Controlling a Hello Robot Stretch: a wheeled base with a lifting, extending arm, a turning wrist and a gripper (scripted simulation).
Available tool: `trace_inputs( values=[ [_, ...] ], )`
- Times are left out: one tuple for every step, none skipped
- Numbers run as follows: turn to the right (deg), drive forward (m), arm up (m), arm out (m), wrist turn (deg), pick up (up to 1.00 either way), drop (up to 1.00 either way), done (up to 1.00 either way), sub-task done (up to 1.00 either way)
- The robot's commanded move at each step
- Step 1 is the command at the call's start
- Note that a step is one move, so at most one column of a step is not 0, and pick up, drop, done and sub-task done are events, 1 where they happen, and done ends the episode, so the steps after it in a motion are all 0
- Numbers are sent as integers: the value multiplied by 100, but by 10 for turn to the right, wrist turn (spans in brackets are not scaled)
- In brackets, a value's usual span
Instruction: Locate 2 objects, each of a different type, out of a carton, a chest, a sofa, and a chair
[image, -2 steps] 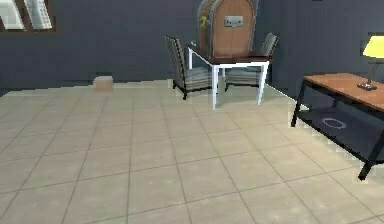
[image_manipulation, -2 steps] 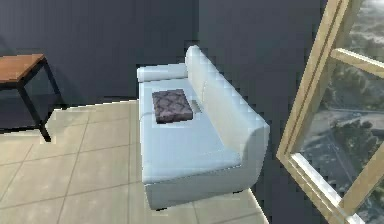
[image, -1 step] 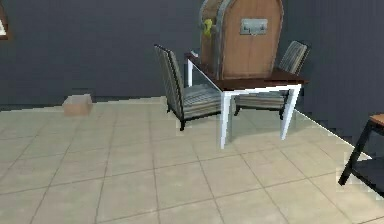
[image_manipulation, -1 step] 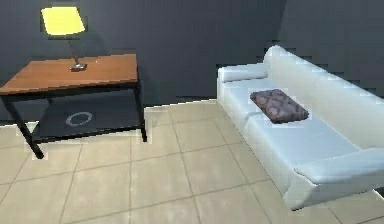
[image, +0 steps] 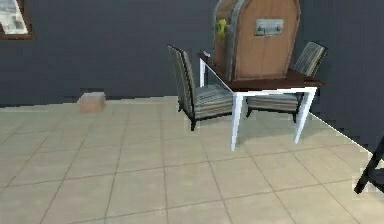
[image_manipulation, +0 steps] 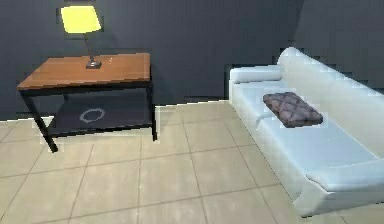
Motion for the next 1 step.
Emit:
trace_inputs(
  values=[
    [0,100,0,0,0,0,0,0,0]
  ],
)
